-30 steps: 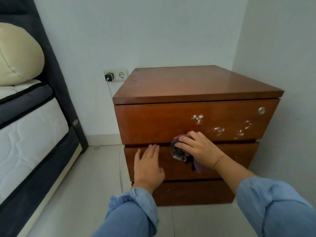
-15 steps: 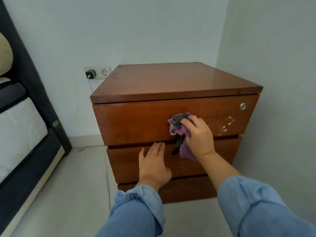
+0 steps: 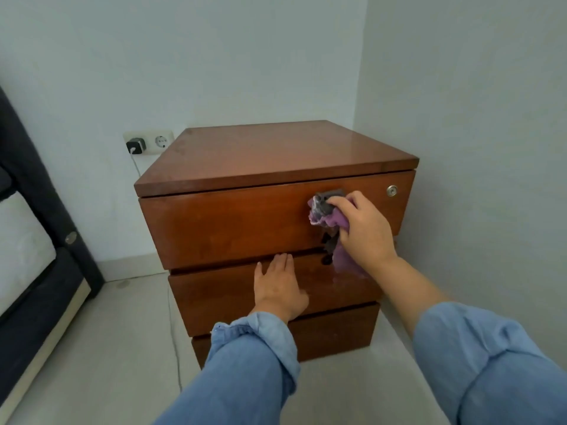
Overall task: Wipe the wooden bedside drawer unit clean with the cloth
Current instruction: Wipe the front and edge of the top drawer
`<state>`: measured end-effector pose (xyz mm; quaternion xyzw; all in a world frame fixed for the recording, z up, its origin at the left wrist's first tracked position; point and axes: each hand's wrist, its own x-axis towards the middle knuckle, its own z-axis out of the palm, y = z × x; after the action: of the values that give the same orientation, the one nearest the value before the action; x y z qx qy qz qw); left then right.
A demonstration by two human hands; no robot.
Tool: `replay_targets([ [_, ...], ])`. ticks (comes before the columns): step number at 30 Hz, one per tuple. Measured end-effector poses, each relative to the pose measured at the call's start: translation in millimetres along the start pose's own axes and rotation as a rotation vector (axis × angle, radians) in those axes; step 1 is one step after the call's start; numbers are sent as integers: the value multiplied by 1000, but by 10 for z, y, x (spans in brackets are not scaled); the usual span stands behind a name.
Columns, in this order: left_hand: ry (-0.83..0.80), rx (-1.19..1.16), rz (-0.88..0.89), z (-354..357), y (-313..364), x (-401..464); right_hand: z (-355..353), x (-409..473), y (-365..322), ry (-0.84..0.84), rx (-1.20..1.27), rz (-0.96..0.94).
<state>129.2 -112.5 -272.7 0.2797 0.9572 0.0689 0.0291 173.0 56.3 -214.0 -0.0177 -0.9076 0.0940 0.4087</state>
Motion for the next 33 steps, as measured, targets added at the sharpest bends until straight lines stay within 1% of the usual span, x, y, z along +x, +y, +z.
replay_targets([
  [4,20,10,-3,127,61,10,96,177,92,39,4,27],
  [8,84,13,11,220,28,19,391,-119,163,35,16,99],
  [11,82,13,7,248,35,21,557,-346,220,-11,-7,146],
  [13,70,10,-6,247,38,26,602,-420,242,-79,-27,168],
  [16,18,2,-7,204,47,26,601,-505,310,-300,-62,222],
  [17,-5,-2,-5,185,51,19,578,-544,336,-346,-56,250],
  [18,-21,-1,-4,160,52,12,535,-562,352,-346,-42,278],
  [19,-32,3,-3,134,52,10,467,-555,354,-302,-27,287],
  [21,-44,11,-1,108,46,23,308,-464,323,-152,-7,225],
  [24,-43,20,-8,116,49,19,48,-105,282,120,41,158],
  [25,-44,21,-8,123,55,18,-14,24,274,176,48,154],
  [26,-45,22,-7,132,59,17,-45,128,268,196,48,151],
  [30,-28,5,-5,158,72,2,105,206,162,129,64,99],
  [33,-12,-5,-11,193,75,-1,443,-170,135,-20,-49,16],
])
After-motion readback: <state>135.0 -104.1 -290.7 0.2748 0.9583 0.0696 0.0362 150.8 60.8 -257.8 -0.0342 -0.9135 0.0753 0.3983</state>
